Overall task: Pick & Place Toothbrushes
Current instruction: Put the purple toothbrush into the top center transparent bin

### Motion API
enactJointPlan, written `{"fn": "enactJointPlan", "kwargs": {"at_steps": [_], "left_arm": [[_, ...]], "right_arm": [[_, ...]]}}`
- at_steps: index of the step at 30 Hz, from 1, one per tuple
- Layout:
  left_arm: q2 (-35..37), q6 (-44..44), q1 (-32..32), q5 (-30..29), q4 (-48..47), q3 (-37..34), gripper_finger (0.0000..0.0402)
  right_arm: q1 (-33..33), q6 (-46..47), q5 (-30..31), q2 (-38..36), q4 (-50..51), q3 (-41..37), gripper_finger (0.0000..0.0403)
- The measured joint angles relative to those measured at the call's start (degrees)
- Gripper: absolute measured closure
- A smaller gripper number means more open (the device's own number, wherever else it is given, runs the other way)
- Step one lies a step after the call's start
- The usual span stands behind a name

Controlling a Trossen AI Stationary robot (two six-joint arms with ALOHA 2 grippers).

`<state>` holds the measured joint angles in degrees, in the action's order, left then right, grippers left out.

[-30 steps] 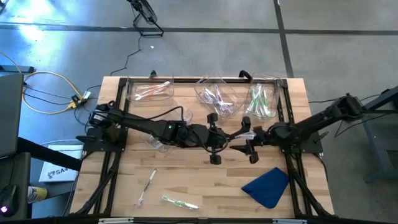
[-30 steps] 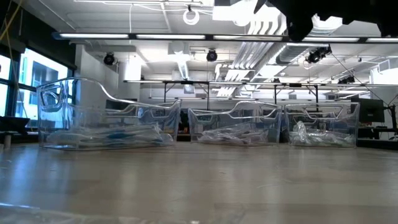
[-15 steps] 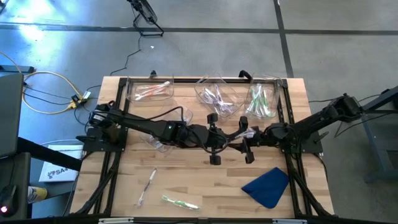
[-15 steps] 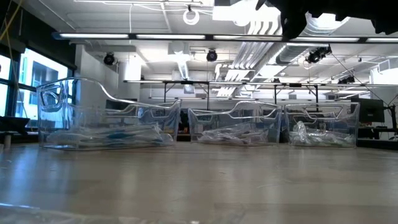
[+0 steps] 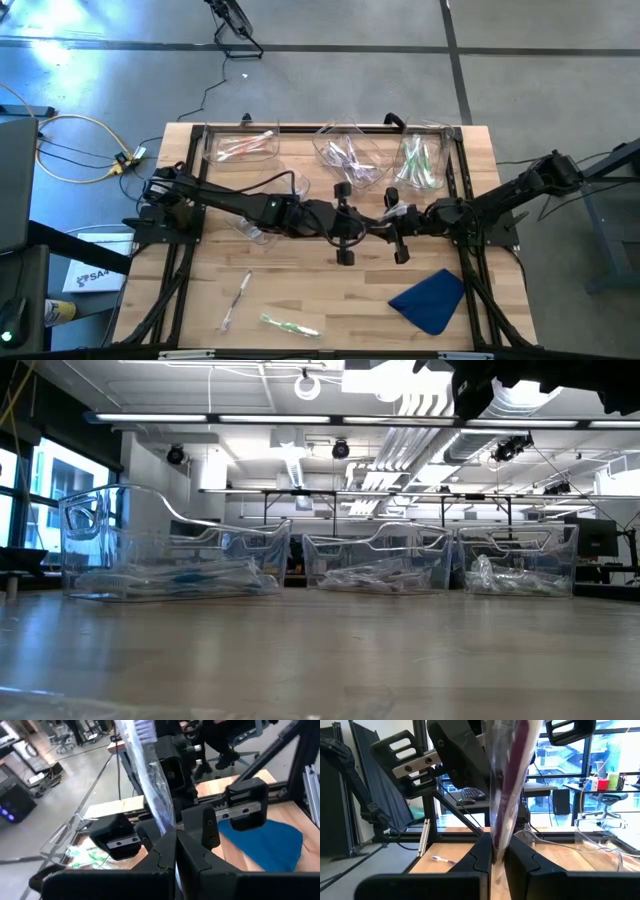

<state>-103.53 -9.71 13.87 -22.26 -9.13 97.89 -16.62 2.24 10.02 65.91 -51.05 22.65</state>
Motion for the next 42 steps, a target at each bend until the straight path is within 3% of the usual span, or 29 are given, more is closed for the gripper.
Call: {"fn": "enactJointPlan", "kwargs": {"at_steps": [7, 15, 19, 32, 36, 42], "left_arm": [[0.0, -3.57, -0.02, 0.99, -0.14, -0.02, 0.0384], [0.36, -5.25, -0.02, 0.99, -1.46, -0.03, 0.029], [1.57, -5.35, 0.0, 1.31, -1.88, -0.02, 0.0262], [3.3, -5.1, 0.02, 2.29, -3.61, -0.04, 0.0254], [3.3, -6.51, 0.36, -3.08, -5.42, -0.04, 0.0254], [4.41, -6.48, 4.32, -18.92, -10.21, 0.02, 0.0254]], "right_arm": [[0.0, 0.04, 0.05, 0.0, 0.85, 0.0, 0.0383], [0.0, 0.92, 0.37, 0.0, 1.28, 0.0, 0.0383], [0.0, 0.92, 0.38, 0.0, 1.51, 0.0, 0.0383], [0.0, 1.21, 0.37, 0.0, 2.84, 0.0, 0.0383], [0.0, 3.7, 2.08, 0.0, 3.35, 0.0, 0.0383], [0.76, 6.08, 6.91, 0.0, 8.6, 0.77, 0.0383]]}}
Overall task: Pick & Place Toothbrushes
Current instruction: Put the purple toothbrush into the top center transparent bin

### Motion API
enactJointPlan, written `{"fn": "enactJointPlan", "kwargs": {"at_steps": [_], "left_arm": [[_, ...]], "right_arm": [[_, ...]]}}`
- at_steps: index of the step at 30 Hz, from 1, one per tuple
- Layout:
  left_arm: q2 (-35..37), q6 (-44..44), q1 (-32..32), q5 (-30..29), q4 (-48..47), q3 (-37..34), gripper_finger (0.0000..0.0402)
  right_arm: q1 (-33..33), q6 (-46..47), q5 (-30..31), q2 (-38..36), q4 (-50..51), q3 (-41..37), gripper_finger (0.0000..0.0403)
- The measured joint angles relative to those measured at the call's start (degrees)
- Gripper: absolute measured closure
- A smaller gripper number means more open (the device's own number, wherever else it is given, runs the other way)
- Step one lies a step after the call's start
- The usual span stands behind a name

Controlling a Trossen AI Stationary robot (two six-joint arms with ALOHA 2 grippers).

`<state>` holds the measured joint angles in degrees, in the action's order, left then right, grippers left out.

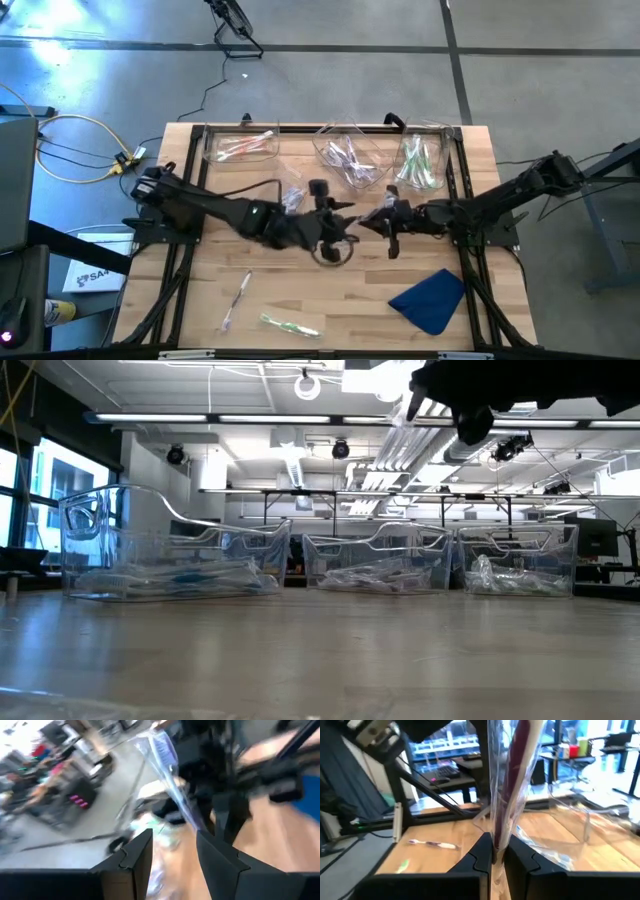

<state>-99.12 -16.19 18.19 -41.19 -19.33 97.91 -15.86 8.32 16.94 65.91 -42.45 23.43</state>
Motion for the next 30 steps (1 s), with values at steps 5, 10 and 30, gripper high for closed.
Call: {"fn": "enactJointPlan", "kwargs": {"at_steps": [5, 10, 30], "left_arm": [[0.73, -0.04, 4.96, -12.45, -2.91, -0.07, 0.0254], [0.71, -0.33, 7.49, -16.83, -4.1, -0.04, 0.0254], [0.64, 1.47, 7.74, -14.43, -9.12, -0.07, 0.0254]], "right_arm": [[2.61, 1.99, 0.51, 0.0, 9.68, 4.77, 0.0383], [8.56, 2.87, 4.05, 0.0, 25.47, 12.19, 0.0383], [39.76, 7.15, -13.38, 5.66, 39.92, 18.7, 0.0383]]}}
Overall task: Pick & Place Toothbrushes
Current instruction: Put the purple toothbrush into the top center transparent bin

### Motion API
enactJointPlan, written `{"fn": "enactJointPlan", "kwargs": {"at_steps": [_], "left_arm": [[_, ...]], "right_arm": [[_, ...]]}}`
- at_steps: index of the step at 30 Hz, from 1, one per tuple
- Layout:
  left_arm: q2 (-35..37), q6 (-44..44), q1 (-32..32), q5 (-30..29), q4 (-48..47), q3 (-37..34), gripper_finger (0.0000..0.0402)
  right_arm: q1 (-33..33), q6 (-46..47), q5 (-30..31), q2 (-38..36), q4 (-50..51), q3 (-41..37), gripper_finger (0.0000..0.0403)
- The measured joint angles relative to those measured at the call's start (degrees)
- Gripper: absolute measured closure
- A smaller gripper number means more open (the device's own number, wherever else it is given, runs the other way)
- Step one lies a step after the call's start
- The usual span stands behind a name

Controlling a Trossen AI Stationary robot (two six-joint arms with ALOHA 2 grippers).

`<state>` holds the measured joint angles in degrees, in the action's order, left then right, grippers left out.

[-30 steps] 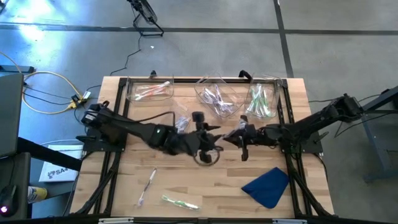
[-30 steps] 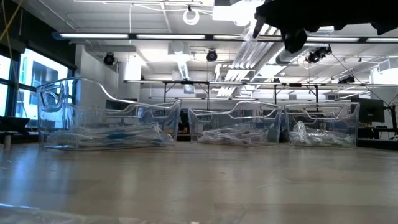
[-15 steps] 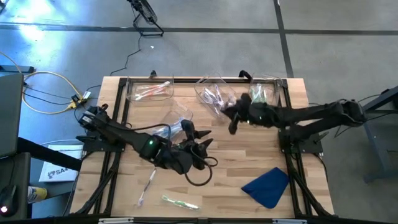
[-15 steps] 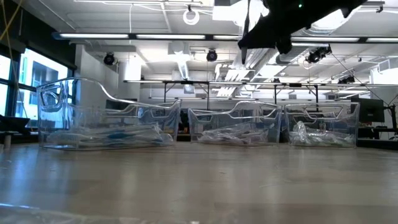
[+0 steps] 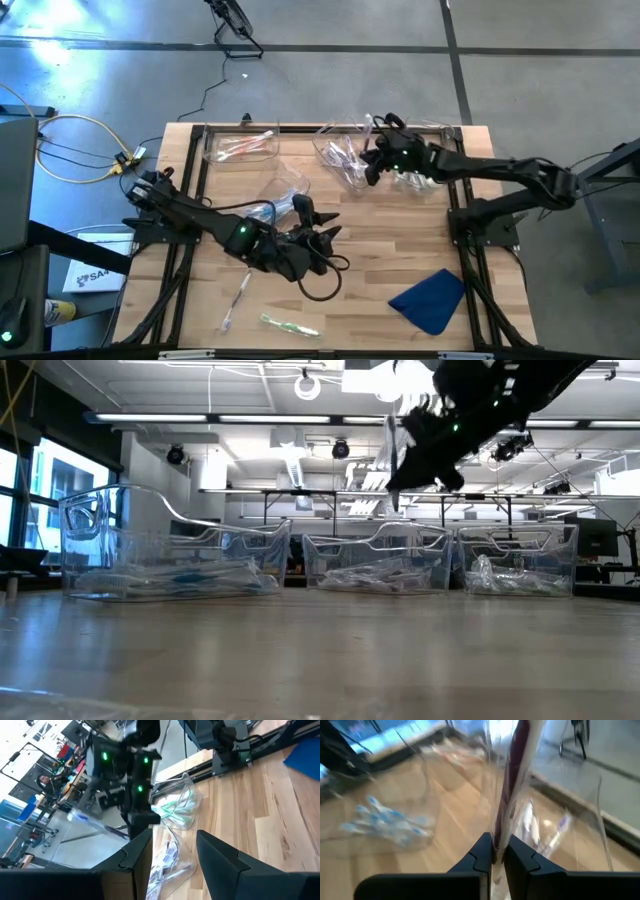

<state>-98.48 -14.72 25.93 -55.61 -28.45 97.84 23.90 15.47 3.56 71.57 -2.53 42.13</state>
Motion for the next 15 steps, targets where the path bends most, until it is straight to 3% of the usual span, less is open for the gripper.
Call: {"fn": "enactJointPlan", "kwargs": {"at_steps": [9, 15], "left_arm": [[-0.02, 0.01, 0.0, 0.04, -0.47, 0.0, 0.0254], [-0.02, 0.02, -0.02, 0.04, -0.47, 0.0, 0.0254]], "right_arm": [[5.08, 0.0, -5.25, 11.16, -2.82, -0.02, 0.0383], [6.79, -0.04, -7.34, 14.72, -2.86, -0.02, 0.0383]]}}
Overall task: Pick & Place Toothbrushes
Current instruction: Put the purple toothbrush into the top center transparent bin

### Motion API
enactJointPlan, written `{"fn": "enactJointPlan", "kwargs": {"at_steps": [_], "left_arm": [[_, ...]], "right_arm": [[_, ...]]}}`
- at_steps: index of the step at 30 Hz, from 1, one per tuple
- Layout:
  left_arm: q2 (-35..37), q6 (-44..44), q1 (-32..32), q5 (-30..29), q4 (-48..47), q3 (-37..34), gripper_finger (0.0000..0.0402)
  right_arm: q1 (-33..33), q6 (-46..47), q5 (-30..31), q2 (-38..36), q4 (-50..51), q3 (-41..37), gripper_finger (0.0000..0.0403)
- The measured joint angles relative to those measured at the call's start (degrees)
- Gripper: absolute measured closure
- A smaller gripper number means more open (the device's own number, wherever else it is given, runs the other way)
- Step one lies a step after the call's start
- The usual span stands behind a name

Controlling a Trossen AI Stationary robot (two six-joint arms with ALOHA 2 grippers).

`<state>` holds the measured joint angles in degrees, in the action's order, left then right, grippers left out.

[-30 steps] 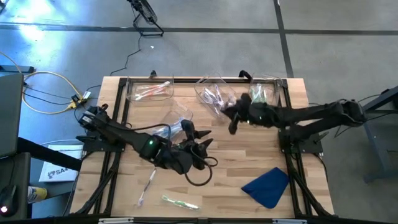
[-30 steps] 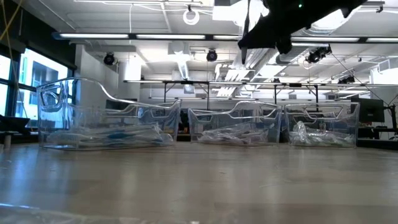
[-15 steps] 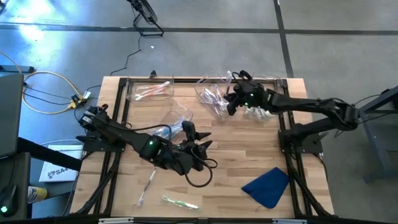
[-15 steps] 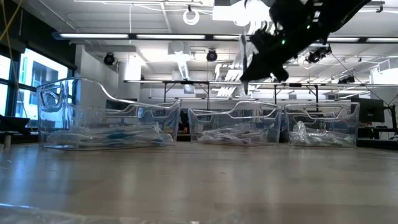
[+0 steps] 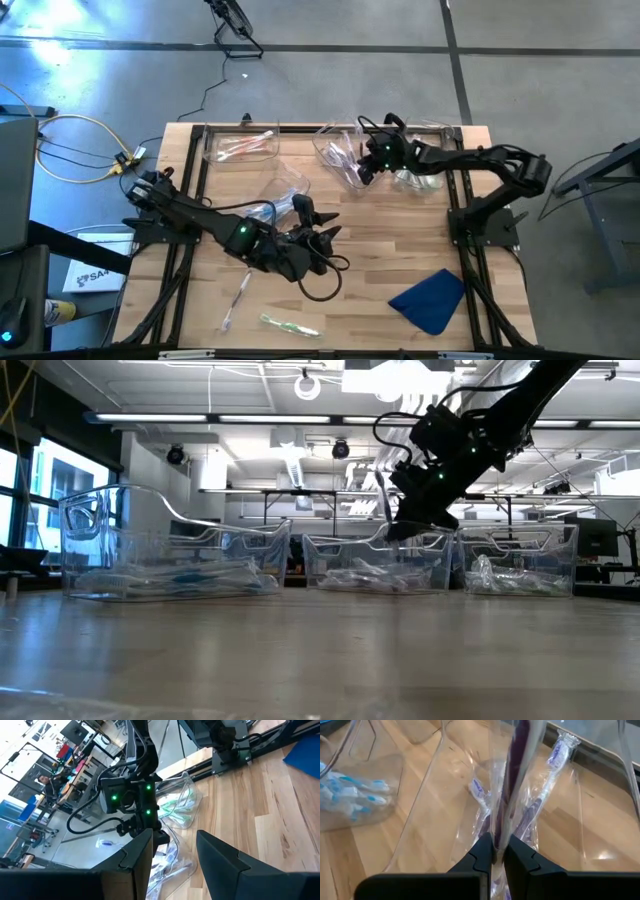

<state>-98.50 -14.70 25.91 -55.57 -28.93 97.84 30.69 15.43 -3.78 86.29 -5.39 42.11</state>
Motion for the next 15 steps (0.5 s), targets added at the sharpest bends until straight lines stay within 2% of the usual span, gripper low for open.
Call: {"fn": "enactJointPlan", "kwargs": {"at_steps": [6, 15], "left_arm": [[-0.02, 0.0, 0.0, 0.02, 0.0, 0.0, 0.0254], [-0.02, 0.0, 0.0, 0.04, 0.0, 0.0, 0.0254]], "right_arm": [[0.25, -0.21, 0.62, 0.27, -0.36, 0.0, 0.0379], [0.07, -0.23, 0.36, 0.27, -1.36, 0.02, 0.0233]]}}
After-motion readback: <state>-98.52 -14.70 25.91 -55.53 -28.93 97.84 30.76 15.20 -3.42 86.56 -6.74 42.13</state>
